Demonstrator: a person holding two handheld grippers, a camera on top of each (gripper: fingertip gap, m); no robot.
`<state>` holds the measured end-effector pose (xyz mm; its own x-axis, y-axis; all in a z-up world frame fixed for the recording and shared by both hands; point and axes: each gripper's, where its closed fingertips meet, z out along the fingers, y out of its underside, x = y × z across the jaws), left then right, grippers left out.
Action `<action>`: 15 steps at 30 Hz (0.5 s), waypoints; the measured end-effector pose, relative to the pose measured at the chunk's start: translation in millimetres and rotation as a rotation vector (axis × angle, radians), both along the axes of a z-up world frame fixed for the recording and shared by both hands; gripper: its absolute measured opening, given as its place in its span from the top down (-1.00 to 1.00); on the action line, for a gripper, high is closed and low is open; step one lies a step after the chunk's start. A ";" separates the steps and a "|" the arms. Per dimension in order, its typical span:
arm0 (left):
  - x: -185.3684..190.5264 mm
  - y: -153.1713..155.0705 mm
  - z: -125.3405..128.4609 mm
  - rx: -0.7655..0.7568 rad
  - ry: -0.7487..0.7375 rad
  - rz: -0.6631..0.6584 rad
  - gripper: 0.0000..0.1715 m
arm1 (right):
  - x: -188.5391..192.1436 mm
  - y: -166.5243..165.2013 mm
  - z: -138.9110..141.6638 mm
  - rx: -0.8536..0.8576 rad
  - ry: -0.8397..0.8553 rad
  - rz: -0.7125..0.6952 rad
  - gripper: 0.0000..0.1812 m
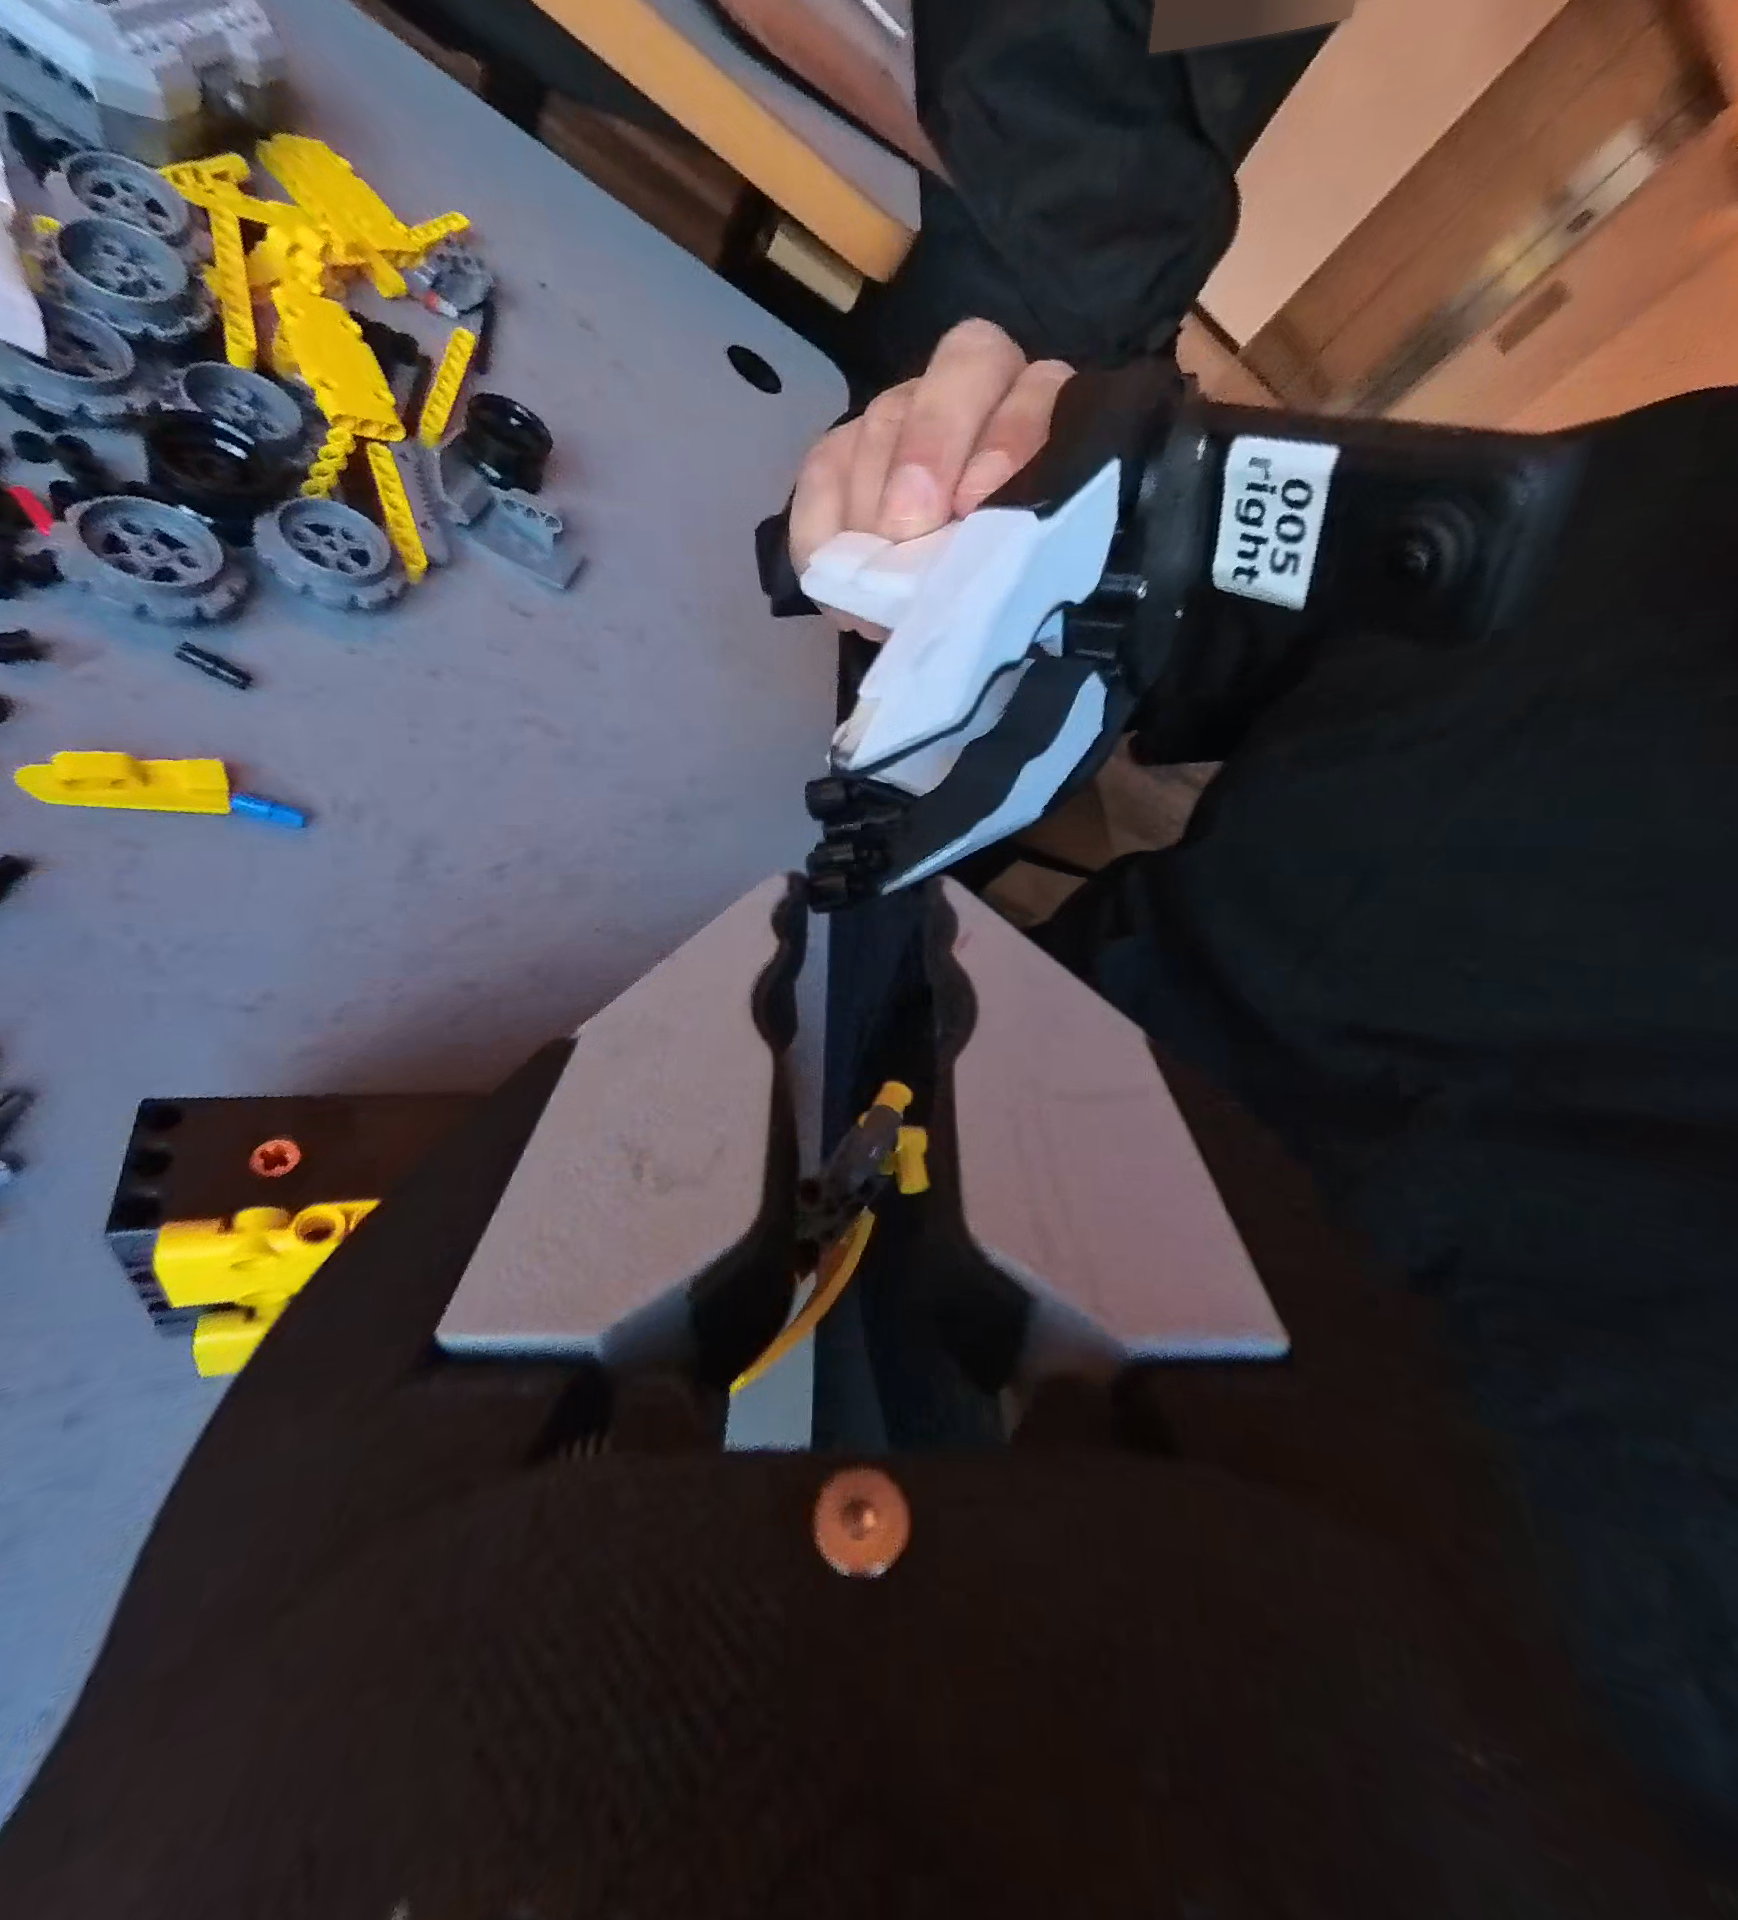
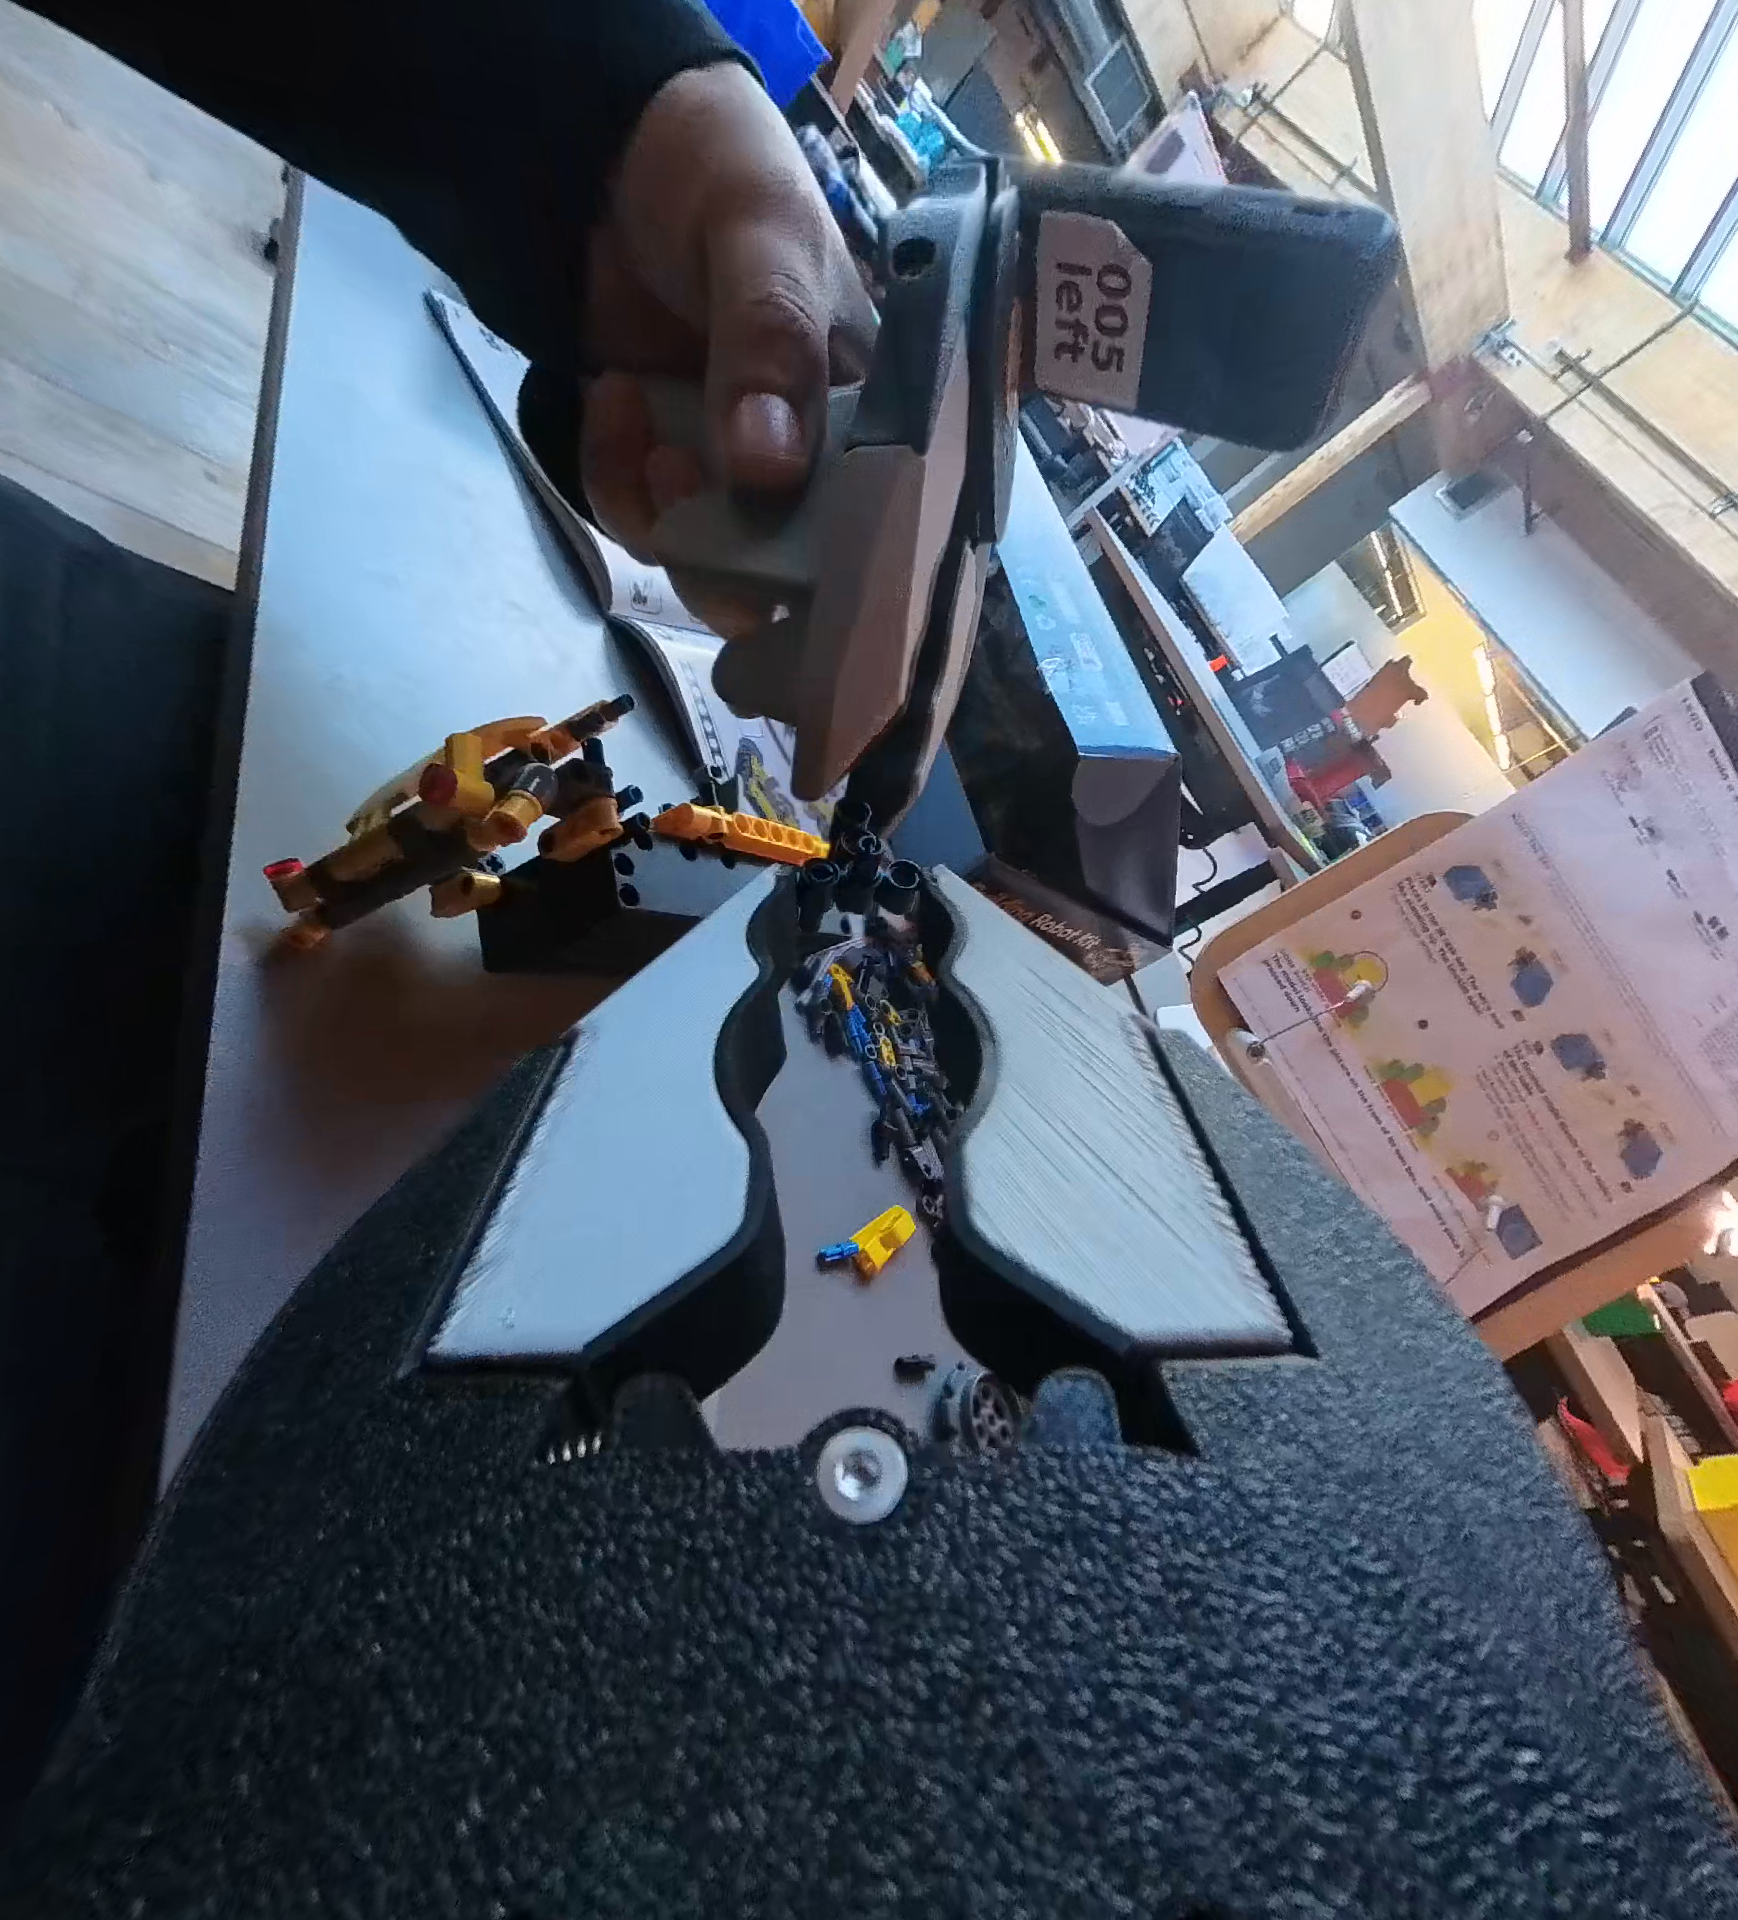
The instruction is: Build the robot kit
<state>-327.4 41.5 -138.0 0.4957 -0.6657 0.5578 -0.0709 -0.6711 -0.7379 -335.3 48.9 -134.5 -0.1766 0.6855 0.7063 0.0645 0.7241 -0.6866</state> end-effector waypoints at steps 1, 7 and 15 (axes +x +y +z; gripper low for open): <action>-0.2 1.3 0.4 -0.006 -0.010 -0.001 0.80 | -0.9 -0.2 0.4 0.005 0.007 0.006 0.75; -5.5 10.4 -3.3 0.031 -0.001 0.022 0.93 | -5.5 4.4 -3.9 -0.040 0.016 0.025 0.75; -17.5 7.8 -8.1 0.859 0.803 -0.016 0.94 | 3.9 13.3 5.7 -0.811 -0.231 0.267 0.78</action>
<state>-344.9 49.3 -146.1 0.4889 -0.6803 -0.5460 -0.7255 0.0304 -0.6876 -331.4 62.3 -128.8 -0.4804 0.8755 -0.0529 0.1634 0.0301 -0.9861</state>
